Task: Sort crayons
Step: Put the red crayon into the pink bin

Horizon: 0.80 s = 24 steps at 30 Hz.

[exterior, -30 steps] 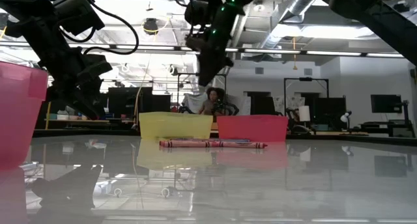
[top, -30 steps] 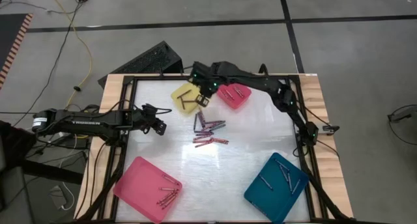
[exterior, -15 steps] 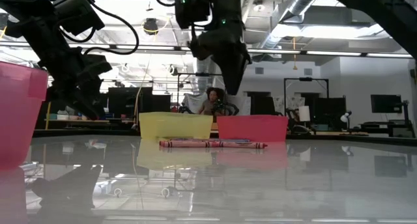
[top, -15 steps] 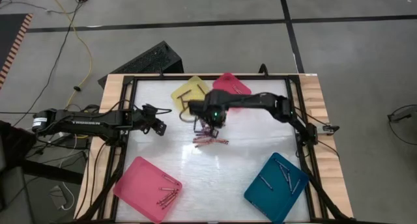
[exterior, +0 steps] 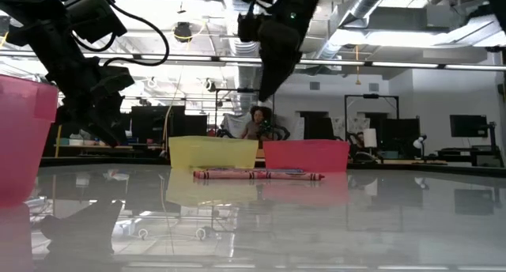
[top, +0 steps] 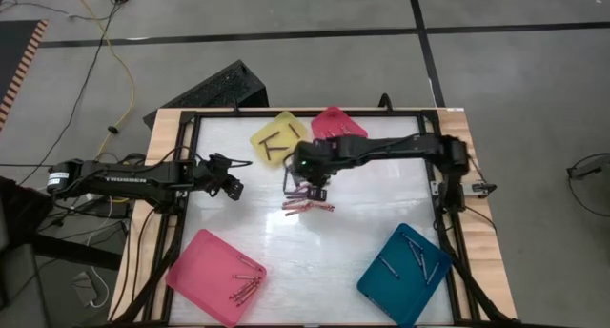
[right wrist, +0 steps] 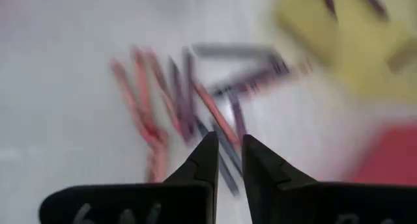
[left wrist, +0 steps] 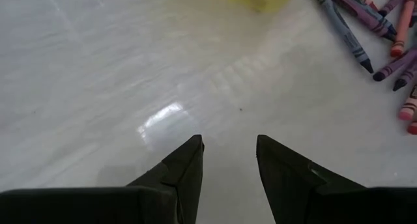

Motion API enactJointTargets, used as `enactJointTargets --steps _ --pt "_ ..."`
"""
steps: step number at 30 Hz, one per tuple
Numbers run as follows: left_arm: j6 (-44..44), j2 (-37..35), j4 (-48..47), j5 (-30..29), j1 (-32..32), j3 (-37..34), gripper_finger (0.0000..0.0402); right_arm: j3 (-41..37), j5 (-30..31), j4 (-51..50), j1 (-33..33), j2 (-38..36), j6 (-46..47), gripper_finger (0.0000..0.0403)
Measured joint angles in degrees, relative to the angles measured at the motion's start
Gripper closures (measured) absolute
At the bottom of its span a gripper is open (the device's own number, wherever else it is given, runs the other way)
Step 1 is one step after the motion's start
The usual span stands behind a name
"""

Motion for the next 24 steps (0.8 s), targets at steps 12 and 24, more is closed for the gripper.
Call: enactJointTargets --steps 12,24 --pt "-0.28 0.0 0.19 -0.34 0.01 0.0 0.0269 -12.53 3.72 19.3 -5.22 -1.79 17.47 0.034" --pt "-1.23 0.0 0.26 -1.67 0.0 0.0 0.0269 -15.18 15.54 28.97 -4.06 -1.75 22.35 0.034"
